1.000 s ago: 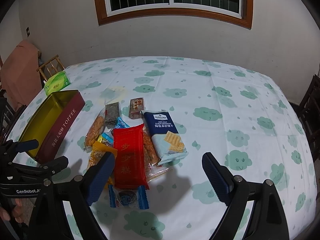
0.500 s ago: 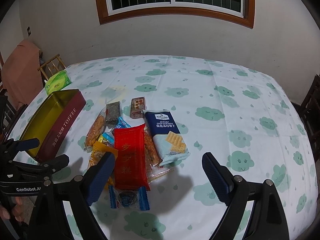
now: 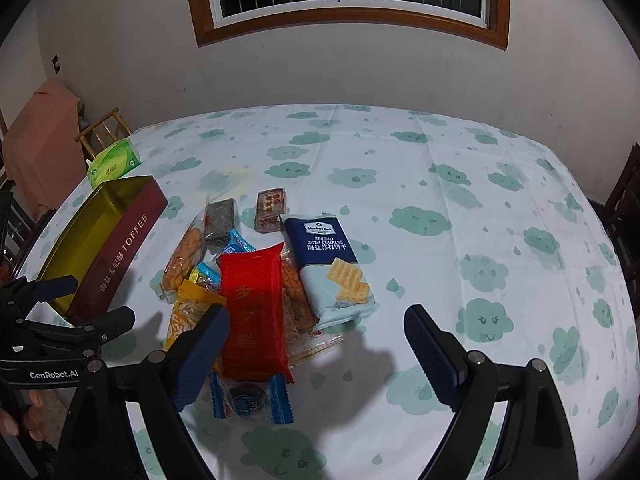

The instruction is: Organize snacks

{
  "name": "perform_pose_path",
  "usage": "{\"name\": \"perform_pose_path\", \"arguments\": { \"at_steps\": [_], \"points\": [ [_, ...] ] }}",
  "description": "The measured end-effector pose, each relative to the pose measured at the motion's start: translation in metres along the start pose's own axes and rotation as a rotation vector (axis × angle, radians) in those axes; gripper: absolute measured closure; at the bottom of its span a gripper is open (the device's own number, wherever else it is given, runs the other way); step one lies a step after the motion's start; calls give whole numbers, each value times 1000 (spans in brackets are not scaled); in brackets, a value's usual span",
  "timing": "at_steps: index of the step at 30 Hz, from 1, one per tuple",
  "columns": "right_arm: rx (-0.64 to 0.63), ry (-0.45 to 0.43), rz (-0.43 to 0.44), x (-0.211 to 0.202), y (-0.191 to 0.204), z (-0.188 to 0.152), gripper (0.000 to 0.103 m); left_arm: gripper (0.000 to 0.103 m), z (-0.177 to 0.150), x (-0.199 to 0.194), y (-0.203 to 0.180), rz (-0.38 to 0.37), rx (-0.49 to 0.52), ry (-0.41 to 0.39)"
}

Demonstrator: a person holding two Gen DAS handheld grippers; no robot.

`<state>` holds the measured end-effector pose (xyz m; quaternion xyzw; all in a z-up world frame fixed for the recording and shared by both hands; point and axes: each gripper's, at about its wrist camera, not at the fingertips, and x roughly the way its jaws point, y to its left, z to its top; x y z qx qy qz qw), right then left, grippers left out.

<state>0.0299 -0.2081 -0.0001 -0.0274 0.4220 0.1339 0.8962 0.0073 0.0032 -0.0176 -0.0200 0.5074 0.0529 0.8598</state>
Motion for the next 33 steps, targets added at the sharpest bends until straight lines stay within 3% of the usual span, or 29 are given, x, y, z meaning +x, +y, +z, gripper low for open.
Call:
{"name": "perform_pose_path", "arguments": {
  "at_steps": [11,24,28,33],
  "points": [
    [-32,34,11,18,-10,4,12,1,6,5,0,0,-9,-1],
    [-52,107,55,68,-25,27,13,2,18,12,4,-4,-28,-2],
    [-72,127,57,84,-25,32,25,6,24,14,4,-7,-31,-5],
    [-66,147,71,99,-27,36,26,7,32,18,3,-10,-32,-7]
  ]
}}
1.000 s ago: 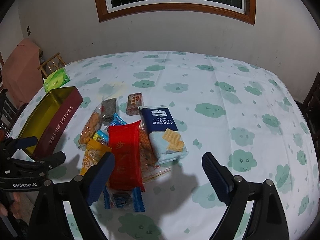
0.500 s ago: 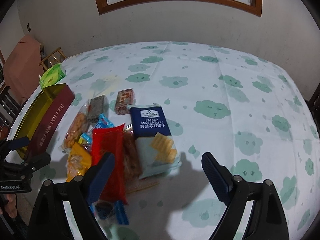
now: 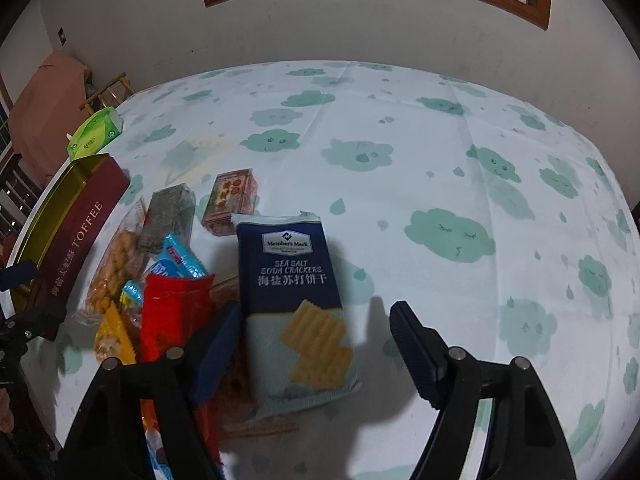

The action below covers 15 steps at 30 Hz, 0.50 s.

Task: Organize snacks
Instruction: 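Grasp the blue soda cracker pack with the right gripper while the left gripper approaches the dough-twist bag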

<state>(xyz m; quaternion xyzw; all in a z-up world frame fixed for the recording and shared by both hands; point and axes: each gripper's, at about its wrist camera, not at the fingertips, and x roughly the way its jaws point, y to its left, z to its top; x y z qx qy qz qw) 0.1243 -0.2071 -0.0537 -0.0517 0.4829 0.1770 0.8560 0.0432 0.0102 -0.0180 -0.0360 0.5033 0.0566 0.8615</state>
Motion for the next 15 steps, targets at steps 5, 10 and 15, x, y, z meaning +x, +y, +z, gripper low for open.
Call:
{"name": "perform_pose_path", "arguments": {
  "at_steps": [5,10,15],
  "points": [
    [-2,25,24,13,-2,3,45,10,5,5,-3,-7,5,8],
    [-10,20,39,16,-3,5,45,10,9,10,-7,-12,14,15],
    [-81,32,20,21,1,10,45,10,12,14,-12,-3,27,23]
  ]
}}
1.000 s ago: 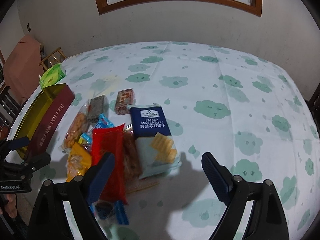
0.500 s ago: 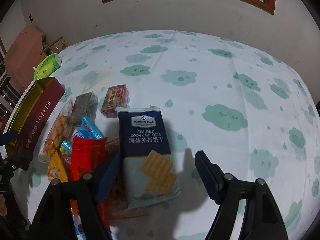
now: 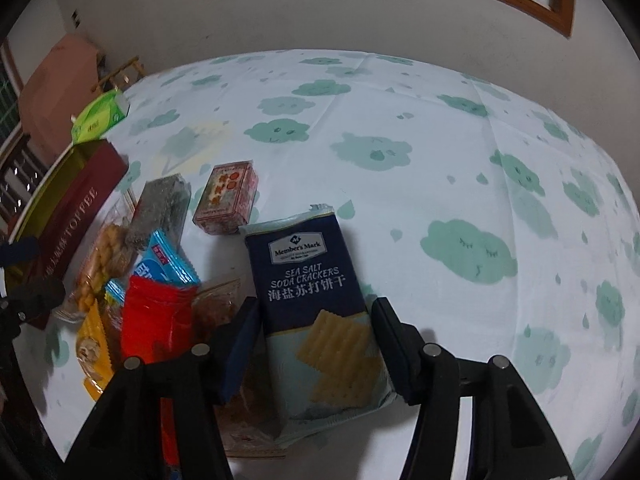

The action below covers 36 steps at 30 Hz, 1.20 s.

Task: Organize snacks
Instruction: 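Grasp the blue soda cracker pack with the right gripper while the left gripper approaches the dough-twist bag, then grasp the clear dough-twist bag with the left gripper and lift it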

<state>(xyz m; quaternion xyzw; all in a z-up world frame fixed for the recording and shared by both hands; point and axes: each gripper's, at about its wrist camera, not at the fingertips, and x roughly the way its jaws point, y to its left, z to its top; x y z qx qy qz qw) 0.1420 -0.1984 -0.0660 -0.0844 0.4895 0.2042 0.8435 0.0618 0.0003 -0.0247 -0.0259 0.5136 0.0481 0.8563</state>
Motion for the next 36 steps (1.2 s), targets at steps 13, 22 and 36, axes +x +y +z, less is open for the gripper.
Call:
{"name": "perform_pose_path", "arguments": {
  "at_steps": [13,22,36],
  "points": [
    [147,-43,-89,-18,-32,-25,49,20,6,12,-7,-35,-14,38],
    [246,-63,-133,-38,-45,-57,50,22,23,23,-17,-33,-5,47],
    [270,-68,-137,-47,-46,-71,50,40,27,33,-6,-55,3,91]
  ]
}}
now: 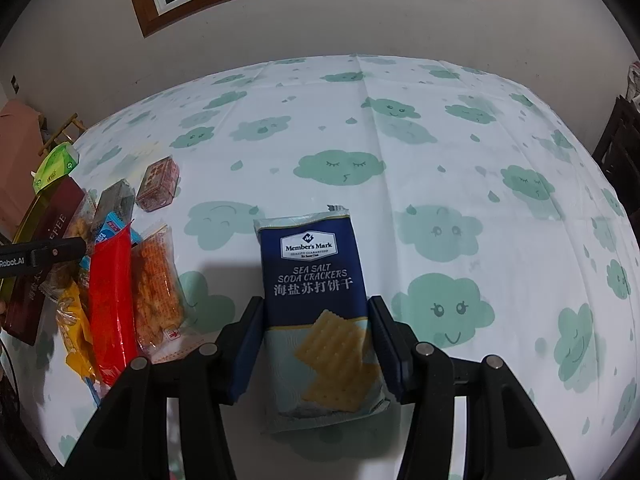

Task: Organize snacks
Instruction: 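Grasp the clear dough-twist bag with the left gripper and lift it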

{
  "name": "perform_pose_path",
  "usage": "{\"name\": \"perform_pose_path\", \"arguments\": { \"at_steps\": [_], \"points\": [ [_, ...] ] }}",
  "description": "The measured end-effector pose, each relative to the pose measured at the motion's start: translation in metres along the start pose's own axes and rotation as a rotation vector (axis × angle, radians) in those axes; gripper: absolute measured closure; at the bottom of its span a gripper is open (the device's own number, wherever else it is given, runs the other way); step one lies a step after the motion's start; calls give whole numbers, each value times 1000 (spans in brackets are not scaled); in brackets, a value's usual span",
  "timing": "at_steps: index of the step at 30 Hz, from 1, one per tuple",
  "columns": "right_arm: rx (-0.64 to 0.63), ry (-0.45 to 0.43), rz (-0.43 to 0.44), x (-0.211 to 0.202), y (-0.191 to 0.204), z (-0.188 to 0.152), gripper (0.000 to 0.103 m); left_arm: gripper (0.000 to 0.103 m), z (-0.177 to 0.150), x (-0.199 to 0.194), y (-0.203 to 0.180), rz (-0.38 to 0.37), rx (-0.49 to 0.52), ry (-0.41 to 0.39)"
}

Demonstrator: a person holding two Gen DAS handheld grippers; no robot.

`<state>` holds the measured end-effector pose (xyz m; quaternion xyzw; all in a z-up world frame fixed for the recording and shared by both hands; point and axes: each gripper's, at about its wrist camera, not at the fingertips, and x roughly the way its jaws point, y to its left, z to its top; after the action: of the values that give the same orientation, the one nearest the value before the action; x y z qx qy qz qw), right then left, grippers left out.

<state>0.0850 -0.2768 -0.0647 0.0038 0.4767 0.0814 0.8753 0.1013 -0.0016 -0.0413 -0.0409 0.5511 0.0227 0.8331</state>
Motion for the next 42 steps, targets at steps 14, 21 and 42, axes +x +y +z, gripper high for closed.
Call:
{"name": "perform_pose_path", "arguments": {
  "at_steps": [14,21,42],
  "points": [
    [-1,6,-11,0,1,0,50,68,-4,1,17,13,3,37],
    [-30,29,-33,2,6,1,50,70,-5,1,18,-6,1,28],
    [-77,91,-78,6,12,5,50,70,-4,-59,32,-7,41,-70]
  ]
}}
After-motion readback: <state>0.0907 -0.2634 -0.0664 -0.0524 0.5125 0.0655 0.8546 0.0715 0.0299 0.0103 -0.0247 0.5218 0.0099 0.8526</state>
